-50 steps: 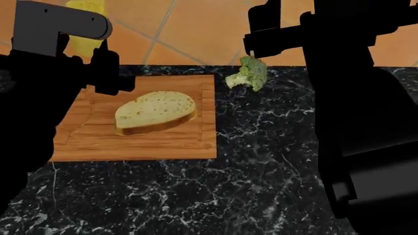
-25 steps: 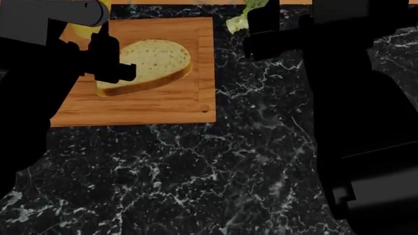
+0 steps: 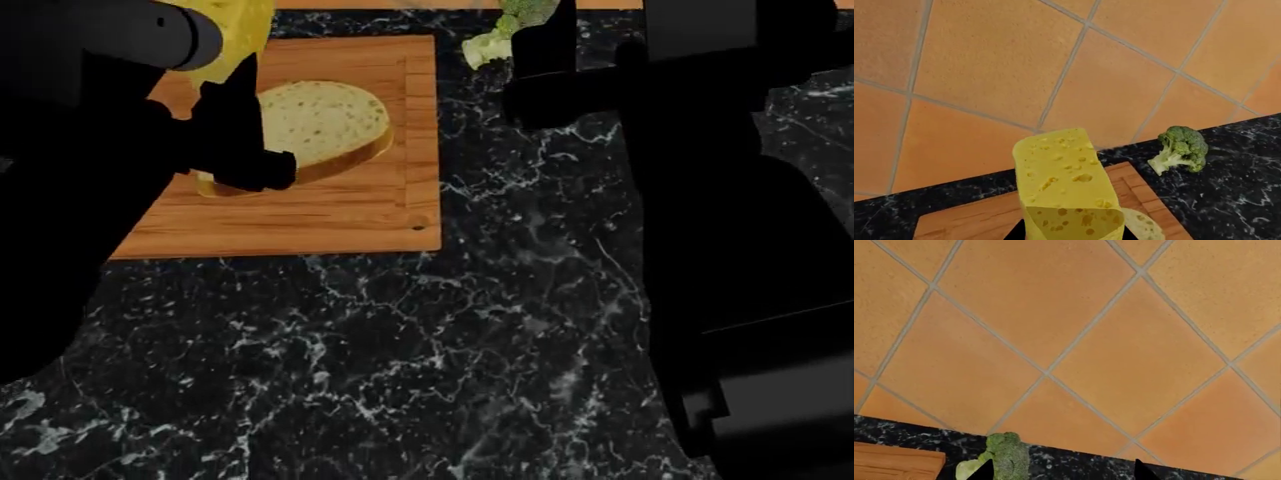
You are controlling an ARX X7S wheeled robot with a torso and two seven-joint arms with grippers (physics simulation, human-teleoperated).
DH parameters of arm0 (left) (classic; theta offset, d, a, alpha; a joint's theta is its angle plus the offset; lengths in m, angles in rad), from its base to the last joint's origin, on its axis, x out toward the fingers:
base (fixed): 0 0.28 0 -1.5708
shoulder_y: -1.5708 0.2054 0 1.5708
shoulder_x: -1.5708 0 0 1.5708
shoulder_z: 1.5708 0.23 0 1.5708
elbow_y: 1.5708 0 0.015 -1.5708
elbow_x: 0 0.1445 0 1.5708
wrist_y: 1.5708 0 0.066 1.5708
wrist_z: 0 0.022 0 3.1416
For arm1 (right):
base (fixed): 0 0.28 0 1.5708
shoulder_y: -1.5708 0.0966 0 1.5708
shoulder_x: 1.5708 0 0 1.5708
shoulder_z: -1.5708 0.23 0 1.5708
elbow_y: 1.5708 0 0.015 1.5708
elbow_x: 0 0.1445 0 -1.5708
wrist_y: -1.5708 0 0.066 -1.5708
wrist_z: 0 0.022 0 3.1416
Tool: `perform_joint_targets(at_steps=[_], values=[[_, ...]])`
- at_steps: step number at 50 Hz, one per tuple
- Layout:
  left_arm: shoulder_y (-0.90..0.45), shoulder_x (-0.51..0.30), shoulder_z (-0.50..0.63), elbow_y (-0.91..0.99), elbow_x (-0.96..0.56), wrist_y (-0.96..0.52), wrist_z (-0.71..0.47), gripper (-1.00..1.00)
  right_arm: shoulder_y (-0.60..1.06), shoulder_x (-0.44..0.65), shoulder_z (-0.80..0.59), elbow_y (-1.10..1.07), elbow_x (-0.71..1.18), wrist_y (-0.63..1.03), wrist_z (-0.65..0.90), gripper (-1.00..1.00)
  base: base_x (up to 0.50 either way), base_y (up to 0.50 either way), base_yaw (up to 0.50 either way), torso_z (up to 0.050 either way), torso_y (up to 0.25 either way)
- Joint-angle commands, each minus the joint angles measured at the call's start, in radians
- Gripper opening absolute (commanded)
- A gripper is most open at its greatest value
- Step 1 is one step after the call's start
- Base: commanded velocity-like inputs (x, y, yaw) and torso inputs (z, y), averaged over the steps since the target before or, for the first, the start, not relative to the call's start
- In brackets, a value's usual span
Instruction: Pick up the wedge of cheese and place it on the slice of bread to prepare a simple cheese on bread dish.
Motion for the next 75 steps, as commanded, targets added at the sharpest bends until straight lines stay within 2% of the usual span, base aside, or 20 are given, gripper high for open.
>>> perform_joint_targets(at_steps=[1, 8, 20, 31, 46, 74, 75], values=[[0.012, -0.004, -0.038, 0.044, -0.075, -0.043, 0.01, -1.0, -0.015, -0.002, 0.004, 0.016, 0.001, -0.023, 0.003, 1.0, 0.0, 0.0, 0.0, 0.0, 0.0], [0.006, -0.015, -0.015, 0.03, -0.078, -0.05, 0.021, -1.0, -0.018, 0.002, 0.003, 0.014, 0.003, -0.02, 0.005, 1.0, 0.0, 0.0, 0.0, 0.0, 0.0], [-0.03, -0.002, -0.038, -0.023, -0.127, -0.121, 0.026, -1.0, -0.015, 0.003, 0.0, 0.015, 0.005, -0.015, 0.008, 1.0, 0.0, 0.0, 0.0, 0.0, 0.0], [-0.025, -0.024, 0.011, -0.041, -0.126, -0.135, 0.036, -1.0, -0.018, 0.004, -0.003, 0.022, 0.005, -0.022, 0.009, 1.0, 0.0, 0.0, 0.0, 0.0, 0.0], [-0.023, -0.037, 0.061, -0.126, -0.092, -0.073, 0.055, -1.0, -0.029, 0.006, -0.003, 0.022, 0.008, -0.025, 0.014, 1.0, 0.0, 0.0, 0.0, 0.0, 0.0], [-0.012, -0.057, 0.078, -0.114, -0.101, -0.036, 0.066, -1.0, -0.033, 0.009, -0.013, 0.023, 0.014, -0.025, 0.015, 1.0, 0.0, 0.0, 0.0, 0.0, 0.001], [-0.005, -0.055, 0.065, -0.111, -0.114, -0.017, 0.084, 1.0, -0.034, 0.008, -0.013, 0.024, 0.015, -0.025, 0.015, 1.0, 0.0, 0.0, 0.0, 0.0, 0.0]])
